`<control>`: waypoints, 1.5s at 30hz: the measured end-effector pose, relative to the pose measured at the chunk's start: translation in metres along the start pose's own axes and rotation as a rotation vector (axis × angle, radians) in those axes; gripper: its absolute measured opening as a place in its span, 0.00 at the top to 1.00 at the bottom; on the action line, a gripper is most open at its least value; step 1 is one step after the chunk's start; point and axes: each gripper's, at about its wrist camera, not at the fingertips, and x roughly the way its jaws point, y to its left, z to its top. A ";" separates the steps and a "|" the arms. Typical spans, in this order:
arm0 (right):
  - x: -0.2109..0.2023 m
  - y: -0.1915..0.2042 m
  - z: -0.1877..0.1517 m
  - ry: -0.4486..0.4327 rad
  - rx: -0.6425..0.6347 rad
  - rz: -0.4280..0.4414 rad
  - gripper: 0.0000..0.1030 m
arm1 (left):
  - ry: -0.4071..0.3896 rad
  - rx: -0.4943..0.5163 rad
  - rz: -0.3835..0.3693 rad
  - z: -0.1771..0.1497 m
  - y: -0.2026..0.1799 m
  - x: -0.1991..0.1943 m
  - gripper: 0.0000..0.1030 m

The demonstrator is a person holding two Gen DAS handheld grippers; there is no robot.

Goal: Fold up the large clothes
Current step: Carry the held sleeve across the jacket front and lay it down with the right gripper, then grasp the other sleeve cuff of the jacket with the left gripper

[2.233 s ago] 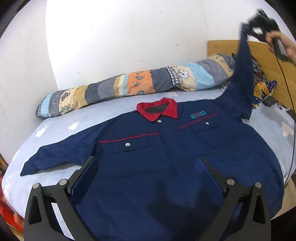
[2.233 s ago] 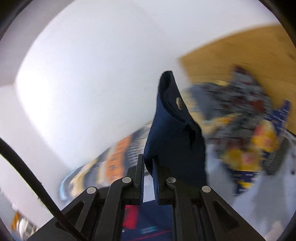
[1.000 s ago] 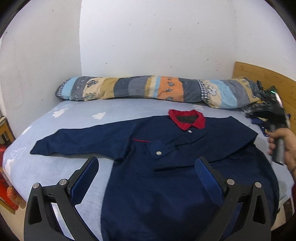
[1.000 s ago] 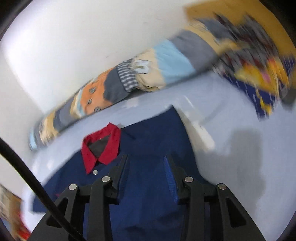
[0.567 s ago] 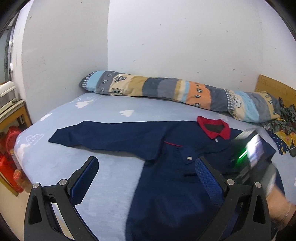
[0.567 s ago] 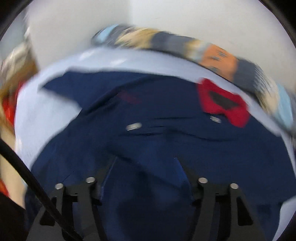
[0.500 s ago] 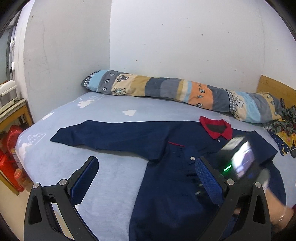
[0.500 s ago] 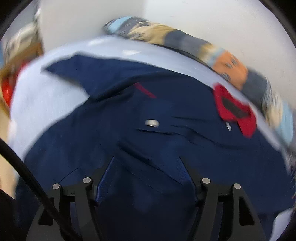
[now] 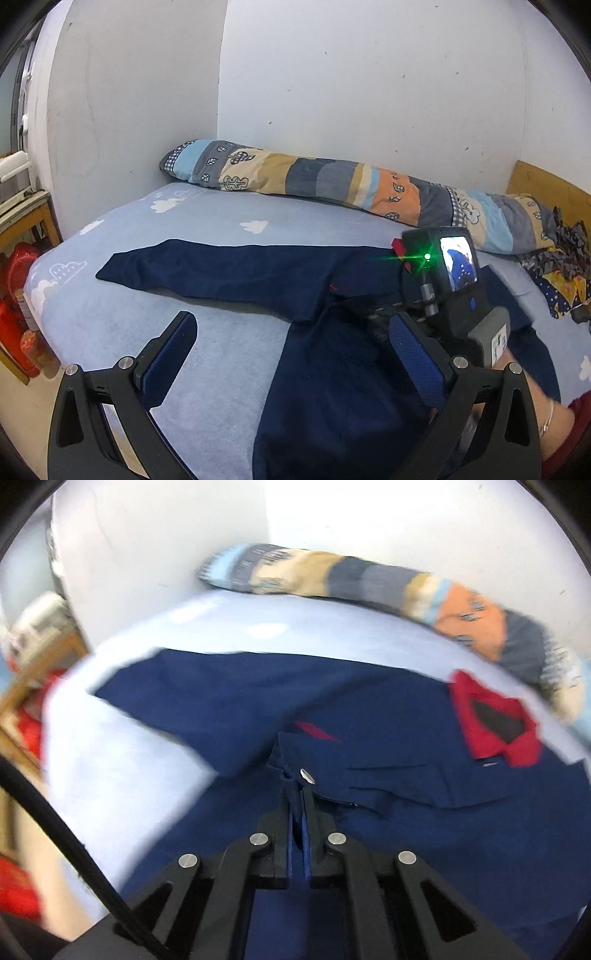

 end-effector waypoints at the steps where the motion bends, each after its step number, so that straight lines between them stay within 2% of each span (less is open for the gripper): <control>1: -0.001 0.014 -0.002 -0.001 0.003 0.028 0.96 | 0.001 0.001 -0.001 0.000 -0.001 0.000 0.00; 3: 0.011 0.025 -0.005 0.030 0.010 0.031 0.96 | 0.009 0.009 -0.004 -0.001 -0.004 0.002 0.00; 4: 0.018 0.027 -0.009 0.047 0.008 0.001 0.92 | 0.013 0.019 -0.004 -0.002 -0.006 0.002 0.00; 5: 0.025 0.026 -0.013 0.068 0.011 -0.028 0.84 | 0.015 0.033 0.000 -0.003 -0.008 0.002 0.00; 6: 0.033 0.020 -0.017 0.111 0.033 -0.035 0.66 | 0.015 0.038 0.000 -0.003 -0.009 0.003 0.00; 7: 0.034 0.017 -0.024 0.140 0.060 0.022 0.63 | 0.014 0.043 -0.003 -0.003 -0.010 0.002 0.00; 9: 0.015 0.006 -0.024 0.094 0.084 0.099 0.62 | 0.011 0.049 -0.011 -0.003 -0.011 0.002 0.00; 11: -0.011 -0.010 -0.019 0.027 0.104 0.122 0.47 | 0.013 0.043 -0.018 -0.002 -0.011 0.002 0.00; 12: -0.028 -0.025 -0.016 -0.016 0.126 0.082 0.33 | 0.015 0.039 -0.022 -0.002 -0.012 0.002 0.00; 13: -0.039 -0.041 -0.017 -0.043 0.144 0.021 0.28 | 0.017 0.037 -0.023 -0.001 -0.012 0.002 0.00; 15: -0.047 -0.075 -0.022 -0.031 0.180 -0.110 0.28 | 0.019 0.037 -0.018 -0.001 -0.012 0.003 0.00; 18: -0.045 -0.130 -0.049 0.044 0.230 -0.306 0.28 | 0.032 0.023 -0.010 -0.002 -0.009 0.008 0.00; 19: -0.039 -0.147 -0.062 0.085 0.262 -0.331 0.28 | 0.040 0.014 -0.007 -0.002 -0.008 0.010 0.00; 21: -0.020 -0.178 -0.085 0.213 0.354 -0.281 0.27 | 0.059 -0.010 0.000 -0.002 -0.003 0.017 0.00; 22: -0.024 -0.180 -0.088 0.190 0.370 -0.257 0.27 | 0.068 -0.023 0.004 -0.002 -0.001 0.020 0.00; 24: -0.031 -0.178 -0.082 0.215 0.383 -0.246 0.27 | 0.079 -0.042 0.016 -0.003 0.002 0.024 0.00; 25: -0.039 -0.176 -0.078 0.196 0.400 -0.229 0.27 | 0.083 -0.045 0.021 -0.003 0.002 0.025 0.00; 27: -0.064 -0.163 -0.069 0.100 0.409 -0.152 0.26 | 0.086 -0.040 0.037 -0.005 0.003 0.028 0.00; 30: -0.069 -0.141 -0.066 0.100 0.357 -0.176 0.16 | 0.095 -0.031 0.038 -0.008 0.000 0.032 0.00; 31: -0.059 -0.133 -0.074 0.129 0.345 -0.174 0.15 | 0.099 -0.027 0.035 -0.008 -0.002 0.033 0.00; 33: -0.036 -0.129 -0.095 0.262 0.350 -0.147 0.16 | 0.108 -0.016 0.023 -0.010 -0.007 0.035 0.00; 34: -0.036 -0.124 -0.101 0.277 0.343 -0.168 0.17 | 0.110 -0.007 0.022 -0.011 -0.010 0.036 0.00; 36: -0.052 -0.113 -0.092 0.240 0.305 -0.159 0.20 | 0.099 0.011 0.014 -0.011 -0.013 0.033 0.00; 39: -0.110 -0.090 -0.074 0.068 0.256 -0.149 0.18 | 0.078 0.018 0.002 -0.010 -0.015 0.027 0.00; 40: -0.130 -0.083 -0.073 0.014 0.256 -0.133 0.15 | 0.081 0.009 -0.010 -0.009 -0.013 0.026 0.00; 42: -0.156 -0.077 -0.077 -0.074 0.268 -0.096 0.15 | 0.093 -0.029 -0.041 -0.006 -0.007 0.027 0.00; 45: -0.173 -0.076 -0.090 -0.105 0.302 -0.067 0.15 | 0.096 -0.122 -0.095 0.006 0.013 0.027 0.00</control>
